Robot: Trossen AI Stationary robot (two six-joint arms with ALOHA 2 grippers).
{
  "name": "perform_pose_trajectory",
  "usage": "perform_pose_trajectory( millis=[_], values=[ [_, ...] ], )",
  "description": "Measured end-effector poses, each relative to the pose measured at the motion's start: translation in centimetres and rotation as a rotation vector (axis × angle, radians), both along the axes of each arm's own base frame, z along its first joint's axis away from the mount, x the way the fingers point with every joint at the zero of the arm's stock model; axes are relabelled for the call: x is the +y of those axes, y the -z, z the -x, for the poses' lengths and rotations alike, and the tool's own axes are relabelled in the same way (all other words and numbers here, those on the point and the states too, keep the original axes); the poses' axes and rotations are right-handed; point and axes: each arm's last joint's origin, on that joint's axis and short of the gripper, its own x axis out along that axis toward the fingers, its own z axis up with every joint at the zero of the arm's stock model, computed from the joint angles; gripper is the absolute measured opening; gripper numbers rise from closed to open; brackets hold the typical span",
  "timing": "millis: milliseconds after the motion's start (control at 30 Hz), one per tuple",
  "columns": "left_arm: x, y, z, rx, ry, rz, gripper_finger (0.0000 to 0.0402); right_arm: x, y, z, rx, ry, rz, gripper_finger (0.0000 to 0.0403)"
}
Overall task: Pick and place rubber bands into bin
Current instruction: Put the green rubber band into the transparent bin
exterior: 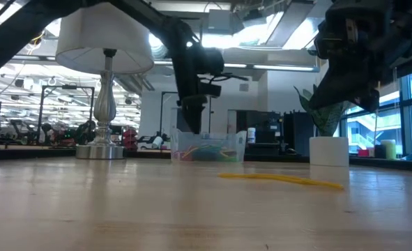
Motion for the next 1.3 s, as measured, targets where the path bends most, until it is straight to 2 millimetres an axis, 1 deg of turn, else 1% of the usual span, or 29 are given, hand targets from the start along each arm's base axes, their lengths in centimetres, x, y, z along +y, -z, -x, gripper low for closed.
perform_pose_trajectory(
  millis=[200, 300, 367, 433, 533, 667, 700, 733, 833, 933, 1100, 1200, 1300],
  values=[
    [-1.3, -2.8, 0.3, -0.083, -0.109, -0.013, 0.0184, 0.0, 0.0, 0.0, 0.007, -0.004, 0.006, 0.0006],
    [-2.2, -4.0, 0.5, -0.134, -0.178, 0.002, 0.0177, 0.0, 0.1, 0.1, 0.018, -0.015, 0.012, 0.0006],
    [-3.0, -5.0, 0.6, -0.160, -0.201, 0.019, 0.0168, 0.1, 0.2, 0.2, 0.043, -0.063, 0.008, 0.0006],
    [-4.0, -5.8, 0.7, -0.170, -0.183, 0.039, 0.0153, 0.2, 0.2, 0.2, 0.057, -0.111, -0.023, 0.0006],
    [-6.0, -6.9, 0.8, -0.193, -0.145, 0.095, 0.0118, 0.5, 0.3, 0.4, 0.081, -0.162, -0.060, 0.0006],
    [-8.9, -7.9, 0.6, -0.247, -0.058, 0.222, 0.0044, 1.2, 0.6, 0.9, 0.132, -0.215, -0.066, 0.0006],
    [-9.8, -7.9, 0.5, -0.253, -0.023, 0.256, 0.0023, 1.4, 0.7, 1.1, 0.140, -0.227, -0.063, 0.0006],
    [-10.6, -7.7, 0.4, -0.259, 0.010, 0.277, 0.0013, 1.6, 0.7, 1.2, 0.144, -0.240, -0.061, 0.0006],
    [-13.4, -6.4, 0.4, -0.268, 0.074, 0.310, 0.0003, 2.5, 0.8, 1.7, 0.154, -0.299, -0.040, 0.0006],
    [-15.6, -4.5, 1.3, -0.293, 0.068, 0.330, 0.0002, 3.5, 0.8, 2.4, 0.168, -0.348, -0.032, 0.0006],
    [-18.5, -1.8, 4.1, -0.380, 0.038, 0.349, 0.0001, 4.9, 1.0, 3.5, 0.193, -0.414, -0.030, 0.0006],
    [-19.7, -0.8, 6.1, -0.423, 0.000, 0.324, 0.0002, 5.8, 1.0, 4.1, 0.195, -0.474, -0.013, 0.0006],
    [-20.6, -0.1, 8.1, -0.426, -0.022, 0.324, 0.0002, 6.6, 1.3, 4.6, 0.204, -0.560, 0.031, 0.0006]
  ],
)
